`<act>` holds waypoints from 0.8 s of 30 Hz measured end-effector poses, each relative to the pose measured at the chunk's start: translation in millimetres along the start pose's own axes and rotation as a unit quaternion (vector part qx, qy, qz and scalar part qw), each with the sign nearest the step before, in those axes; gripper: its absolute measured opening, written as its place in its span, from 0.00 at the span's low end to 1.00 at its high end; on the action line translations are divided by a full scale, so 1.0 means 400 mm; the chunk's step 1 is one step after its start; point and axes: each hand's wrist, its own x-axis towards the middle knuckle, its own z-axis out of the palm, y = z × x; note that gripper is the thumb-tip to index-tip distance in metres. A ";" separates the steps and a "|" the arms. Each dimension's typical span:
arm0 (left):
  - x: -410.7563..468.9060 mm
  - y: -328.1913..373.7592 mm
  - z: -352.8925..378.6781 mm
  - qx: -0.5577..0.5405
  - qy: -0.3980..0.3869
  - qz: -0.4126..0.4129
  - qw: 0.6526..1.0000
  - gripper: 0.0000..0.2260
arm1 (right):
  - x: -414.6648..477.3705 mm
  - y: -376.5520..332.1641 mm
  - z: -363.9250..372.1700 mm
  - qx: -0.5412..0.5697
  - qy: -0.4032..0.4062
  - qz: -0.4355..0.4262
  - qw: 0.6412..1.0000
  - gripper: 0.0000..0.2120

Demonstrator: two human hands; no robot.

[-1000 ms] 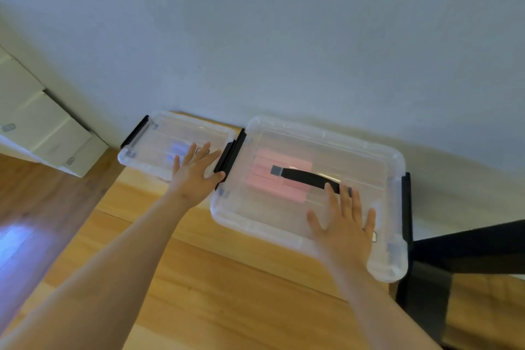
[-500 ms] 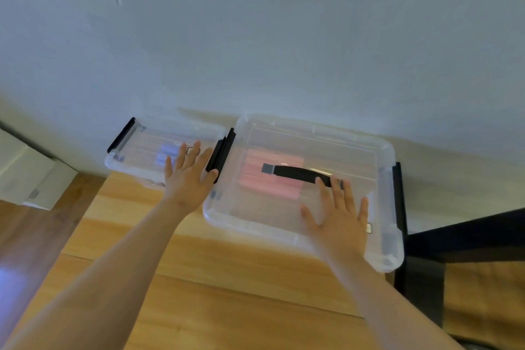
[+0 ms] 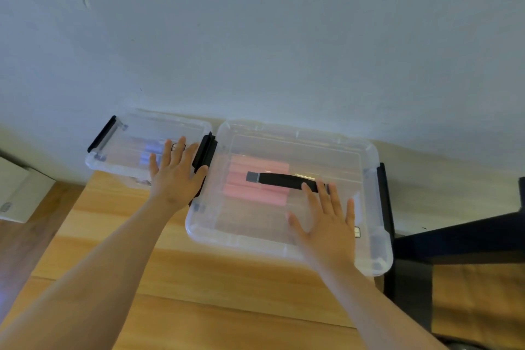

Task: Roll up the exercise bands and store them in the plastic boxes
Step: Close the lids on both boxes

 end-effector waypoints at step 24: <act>-0.079 0.082 0.066 0.079 0.014 0.111 0.991 0.38 | -0.003 0.002 -0.009 -0.003 -0.016 -0.020 1.000 0.38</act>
